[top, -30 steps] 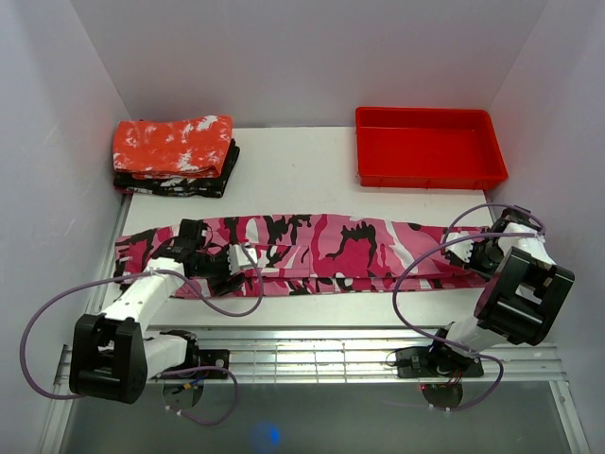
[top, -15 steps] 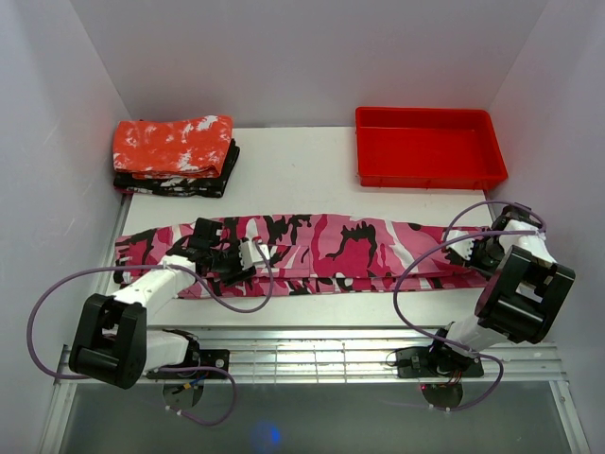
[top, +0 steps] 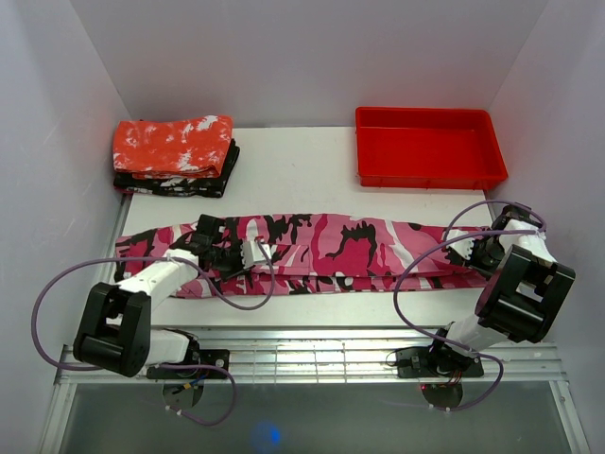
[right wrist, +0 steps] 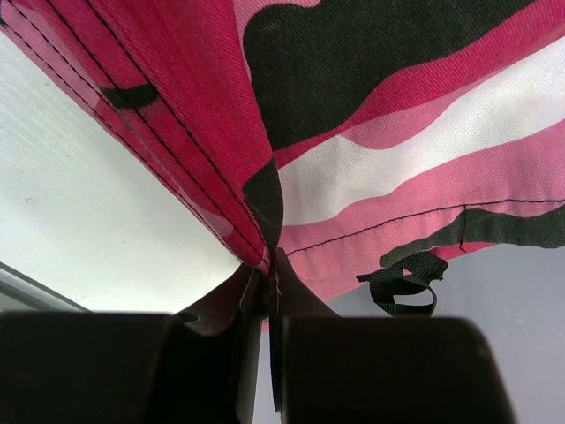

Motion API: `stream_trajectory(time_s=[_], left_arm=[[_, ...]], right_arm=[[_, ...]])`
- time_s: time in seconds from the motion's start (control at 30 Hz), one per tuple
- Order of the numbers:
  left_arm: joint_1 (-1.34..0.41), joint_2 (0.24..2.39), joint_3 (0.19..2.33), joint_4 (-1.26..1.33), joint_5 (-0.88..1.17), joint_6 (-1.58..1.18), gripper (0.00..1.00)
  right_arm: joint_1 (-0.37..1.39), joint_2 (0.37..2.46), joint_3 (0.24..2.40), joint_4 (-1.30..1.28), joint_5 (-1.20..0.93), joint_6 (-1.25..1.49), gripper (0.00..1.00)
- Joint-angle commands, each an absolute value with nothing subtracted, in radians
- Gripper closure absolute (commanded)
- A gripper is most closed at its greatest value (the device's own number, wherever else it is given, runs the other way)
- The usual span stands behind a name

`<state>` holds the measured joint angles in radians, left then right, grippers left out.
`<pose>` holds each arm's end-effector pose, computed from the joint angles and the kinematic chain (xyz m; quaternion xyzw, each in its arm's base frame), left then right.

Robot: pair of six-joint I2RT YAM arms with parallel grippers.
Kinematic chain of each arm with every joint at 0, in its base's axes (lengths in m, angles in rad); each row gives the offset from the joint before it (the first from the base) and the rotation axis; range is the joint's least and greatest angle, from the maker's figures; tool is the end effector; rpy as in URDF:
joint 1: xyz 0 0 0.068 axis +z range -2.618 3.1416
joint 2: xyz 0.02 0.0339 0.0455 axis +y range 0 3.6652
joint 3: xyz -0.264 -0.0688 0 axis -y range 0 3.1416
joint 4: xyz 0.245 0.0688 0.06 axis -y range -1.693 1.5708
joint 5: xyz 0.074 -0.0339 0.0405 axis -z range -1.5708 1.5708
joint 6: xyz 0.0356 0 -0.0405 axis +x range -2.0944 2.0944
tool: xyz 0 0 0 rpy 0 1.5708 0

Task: Fold and stack the trousers
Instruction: Fold the trousers

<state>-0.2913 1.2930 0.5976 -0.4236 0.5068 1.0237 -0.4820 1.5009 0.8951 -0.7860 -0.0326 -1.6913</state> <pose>0.2058 -0.0797 0.1619 0.6210 0.7125 -0.1505 0.2899 0.2279 -0.1179 0.1788 -0.5673 0.8185 -0.0715 0.0560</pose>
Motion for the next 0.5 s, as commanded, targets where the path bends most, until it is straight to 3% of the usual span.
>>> stream_trajectory(time_s=[0.0,0.17,0.47], left_arm=[[-0.298,1.298,0.635,-0.446,0.502,1.000,0.78],[-0.296,1.244,0.701,-0.546,0.525,0.991,1.00],[-0.310,1.199,0.857,-0.934,0.643,1.031,1.00]], right_arm=[[-0.479,1.509,0.928,-0.807,-0.043,-1.684,0.92],[-0.479,1.511,0.933,-0.810,-0.046,-1.686,0.92],[-0.479,1.511,0.931,-0.811,-0.057,-1.684,0.92]])
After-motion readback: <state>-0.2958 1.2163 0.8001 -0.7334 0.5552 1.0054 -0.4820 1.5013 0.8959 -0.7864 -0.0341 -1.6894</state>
